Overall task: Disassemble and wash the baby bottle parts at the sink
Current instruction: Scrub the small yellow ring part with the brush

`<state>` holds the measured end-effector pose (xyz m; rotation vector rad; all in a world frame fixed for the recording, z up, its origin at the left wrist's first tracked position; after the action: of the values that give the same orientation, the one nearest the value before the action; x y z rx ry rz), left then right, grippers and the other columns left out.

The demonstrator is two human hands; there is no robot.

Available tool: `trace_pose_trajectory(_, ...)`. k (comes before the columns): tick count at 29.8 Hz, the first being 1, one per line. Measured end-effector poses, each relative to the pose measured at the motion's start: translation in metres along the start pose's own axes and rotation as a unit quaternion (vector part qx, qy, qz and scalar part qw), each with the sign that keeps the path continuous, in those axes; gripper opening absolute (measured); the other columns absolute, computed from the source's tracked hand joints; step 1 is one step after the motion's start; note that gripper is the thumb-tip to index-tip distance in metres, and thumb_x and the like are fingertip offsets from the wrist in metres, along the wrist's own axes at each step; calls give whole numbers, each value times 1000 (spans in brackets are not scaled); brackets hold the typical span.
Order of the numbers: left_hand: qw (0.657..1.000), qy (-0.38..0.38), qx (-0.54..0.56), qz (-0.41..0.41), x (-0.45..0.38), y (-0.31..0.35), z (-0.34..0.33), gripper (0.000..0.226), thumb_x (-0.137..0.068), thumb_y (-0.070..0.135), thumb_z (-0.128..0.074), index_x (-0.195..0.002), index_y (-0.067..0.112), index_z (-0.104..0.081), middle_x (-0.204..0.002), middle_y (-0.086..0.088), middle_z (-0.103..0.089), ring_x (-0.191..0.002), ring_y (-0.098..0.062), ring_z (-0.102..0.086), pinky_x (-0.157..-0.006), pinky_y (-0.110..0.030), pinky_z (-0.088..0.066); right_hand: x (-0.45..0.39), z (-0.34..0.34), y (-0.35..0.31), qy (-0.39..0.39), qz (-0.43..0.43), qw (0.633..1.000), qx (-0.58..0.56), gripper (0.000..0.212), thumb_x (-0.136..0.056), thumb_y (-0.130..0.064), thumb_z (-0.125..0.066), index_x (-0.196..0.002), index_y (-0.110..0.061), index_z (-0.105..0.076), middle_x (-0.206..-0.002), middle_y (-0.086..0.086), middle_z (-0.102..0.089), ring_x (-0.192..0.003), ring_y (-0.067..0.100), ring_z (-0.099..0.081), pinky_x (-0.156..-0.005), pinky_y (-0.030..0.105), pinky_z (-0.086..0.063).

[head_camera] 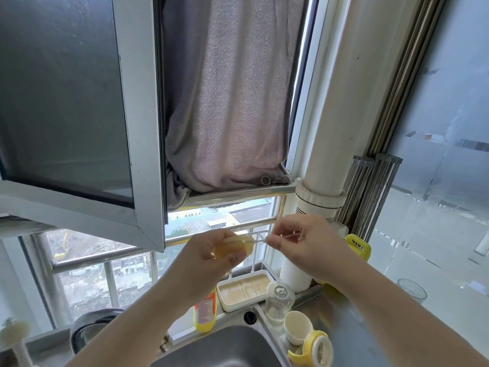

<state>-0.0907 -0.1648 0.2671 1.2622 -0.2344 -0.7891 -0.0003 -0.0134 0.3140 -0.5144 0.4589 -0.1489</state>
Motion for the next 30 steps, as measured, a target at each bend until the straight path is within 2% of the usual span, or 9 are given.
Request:
trace_pose_trajectory(3, 999, -28, 21, -11, 1, 3, -7, 6, -81, 21, -71, -78, 20, -65, -66, 9, -63, -62, -1, -56, -62, -25, -44, 0, -10, -14, -15, 34, 999, 12, 14, -82, -33, -68, -69, -31, -62, -62, -15, -55, -65, -1, -52, -60, 12, -40)
trace_pose_trajectory(8, 996, -20, 81, 0, 1, -1, 2, 15, -77, 19, -75, -73, 19, -61, -68, 5, -61, -66, -13, -54, -64, -31, -45, 0, -1, -3, -11, 0, 1000, -7, 16, -83, -33, -68, -68, -32, -61, -64, -15, -58, -64, -4, -53, -62, 10, -39)
trace_pose_trajectory(12, 996, -31, 87, -6, 2, 1, -3, 20, -70, 16, -81, -72, 19, -61, -67, 3, -59, -64, -10, -52, -60, -27, -43, 0, -6, -15, -16, 27, 999, -19, 13, -83, -29, -68, -71, -29, -65, -64, -14, -59, -63, -3, -53, -61, 10, -41)
trace_pose_trajectory(16, 991, 4, 136, 1, 2, 1, 1, 23, -67, 7, -82, -66, 18, -61, -65, 1, -58, -62, -10, -53, -56, -25, -45, -2, -1, -17, -3, 24, 999, -28, 11, -83, -30, -68, -73, -25, -67, -64, -13, -59, -63, -2, -52, -60, 10, -41)
trace_pose_trajectory(22, 996, 17, 87, -25, -1, 9, 0, 15, -71, 15, -78, -64, 22, -67, -58, 6, -60, -58, -5, -54, -56, -21, -43, -4, -10, -38, -1, 73, 997, 13, 14, -83, -32, -67, -75, -21, -68, -64, -15, -57, -65, 3, -53, -66, 25, -48)
trace_pose_trajectory(24, 997, 26, 61, -39, -2, 9, 4, 16, -73, 16, -77, -62, 18, -65, -54, 7, -56, -55, -6, -49, -58, -24, -39, -6, -6, -33, -7, 56, 998, 21, 13, -83, -32, -67, -75, -22, -67, -64, -16, -56, -64, 1, -52, -64, 20, -46)
trace_pose_trajectory(26, 995, 31, 82, -42, -2, 5, 8, 23, -70, 20, -81, -63, 10, -61, -56, -2, -53, -58, -11, -48, -60, -28, -38, -7, 0, -25, -9, 26, 1000, 6, 13, -83, -32, -68, -75, -22, -68, -65, -14, -58, -64, -1, -53, -62, 10, -42)
trace_pose_trajectory(28, 994, 35, 94, -41, -1, 3, 11, 32, -66, 26, -83, -66, 6, -59, -60, -10, -54, -60, -16, -48, -61, -31, -39, -7, 2, -22, -13, 11, 1000, -6, 13, -83, -32, -67, -74, -23, -67, -69, -11, -62, -66, 0, -56, -61, 9, -42)
trace_pose_trajectory(30, 996, 29, 72, -44, -2, 5, 9, 26, -70, 21, -81, -65, 9, -59, -57, -3, -53, -58, -11, -47, -59, -28, -38, -7, -2, -26, -22, 22, 999, -12, 13, -83, -32, -67, -72, -25, -66, -68, -11, -61, -65, 1, -54, -62, 12, -42)
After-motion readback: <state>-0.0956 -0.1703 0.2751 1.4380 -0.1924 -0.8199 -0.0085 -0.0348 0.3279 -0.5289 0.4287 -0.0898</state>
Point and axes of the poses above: each hand's wrist, its own x-axis away from the middle knuckle, its own z-axis out of the back of the hand, y = z × x, the point moved 3 cm from there along -x, towards the middle knuckle
